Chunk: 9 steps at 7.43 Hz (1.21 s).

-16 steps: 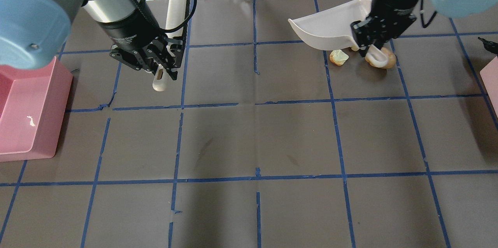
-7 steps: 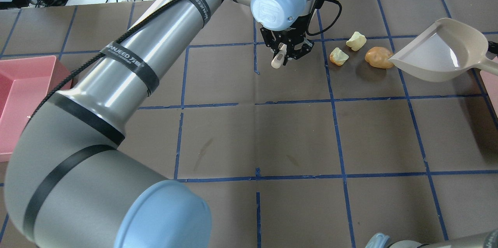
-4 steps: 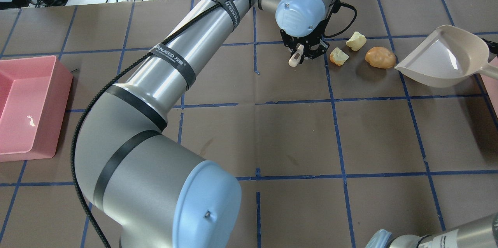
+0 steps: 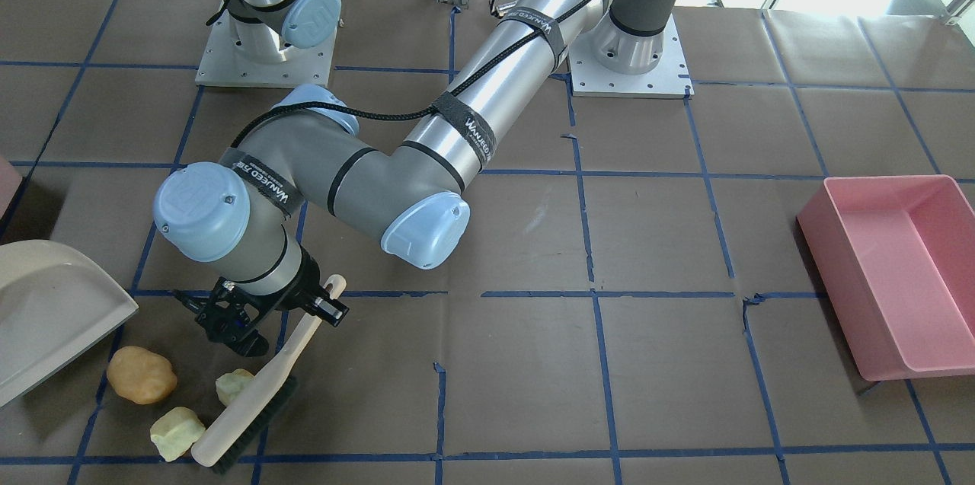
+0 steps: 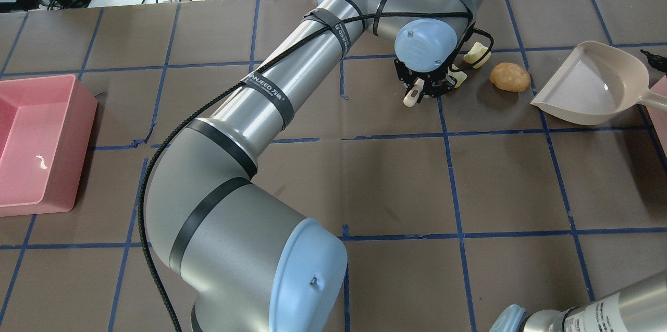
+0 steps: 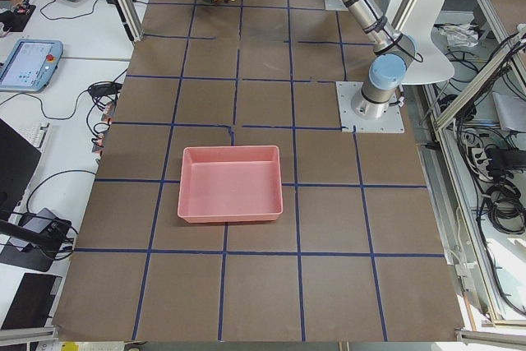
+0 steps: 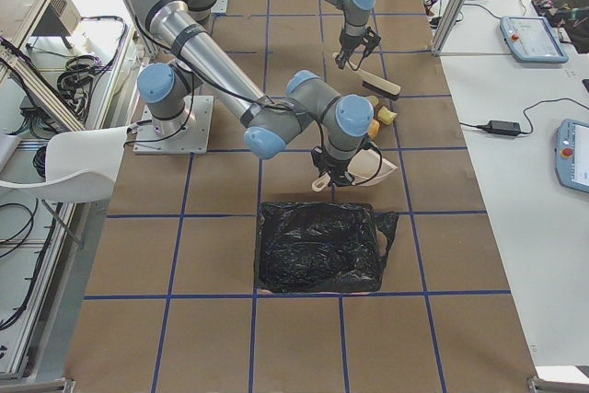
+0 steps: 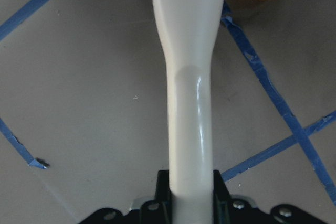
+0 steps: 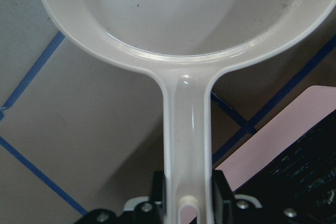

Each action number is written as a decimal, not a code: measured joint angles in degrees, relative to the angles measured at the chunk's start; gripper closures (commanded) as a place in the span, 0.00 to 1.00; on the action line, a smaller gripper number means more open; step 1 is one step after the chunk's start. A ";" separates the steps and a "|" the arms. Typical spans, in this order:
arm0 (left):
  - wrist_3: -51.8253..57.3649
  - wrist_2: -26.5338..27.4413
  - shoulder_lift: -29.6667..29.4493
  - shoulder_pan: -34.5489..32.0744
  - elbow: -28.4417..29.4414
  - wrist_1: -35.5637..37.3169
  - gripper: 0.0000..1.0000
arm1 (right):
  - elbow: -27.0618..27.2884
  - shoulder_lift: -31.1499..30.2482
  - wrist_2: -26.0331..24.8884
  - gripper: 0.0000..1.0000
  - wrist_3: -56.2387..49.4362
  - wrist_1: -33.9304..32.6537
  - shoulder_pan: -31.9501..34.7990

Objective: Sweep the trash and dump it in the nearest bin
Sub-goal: 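Sweep the bread pieces with the left gripper's brush into the dustpan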

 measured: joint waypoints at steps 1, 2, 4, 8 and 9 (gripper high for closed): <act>-4.13 -0.16 -0.07 -0.32 -0.01 0.77 1.00 | -0.02 0.87 0.02 0.87 -1.69 -1.30 -0.02; -9.37 -0.21 -0.12 -0.53 -0.05 1.46 1.00 | -0.03 1.41 0.03 0.87 -2.92 -2.19 -0.03; -18.37 -0.28 -0.27 -1.42 -0.14 2.21 1.00 | -0.03 2.01 0.07 0.87 -4.71 -2.92 -0.03; -23.74 -1.45 -1.15 -3.62 -1.46 1.39 1.00 | -0.02 4.04 -0.23 0.86 -7.89 -2.75 -0.03; -23.25 -1.54 -1.36 -3.96 -1.60 2.30 1.00 | 0.00 4.22 -0.24 0.86 -8.02 -2.61 -0.03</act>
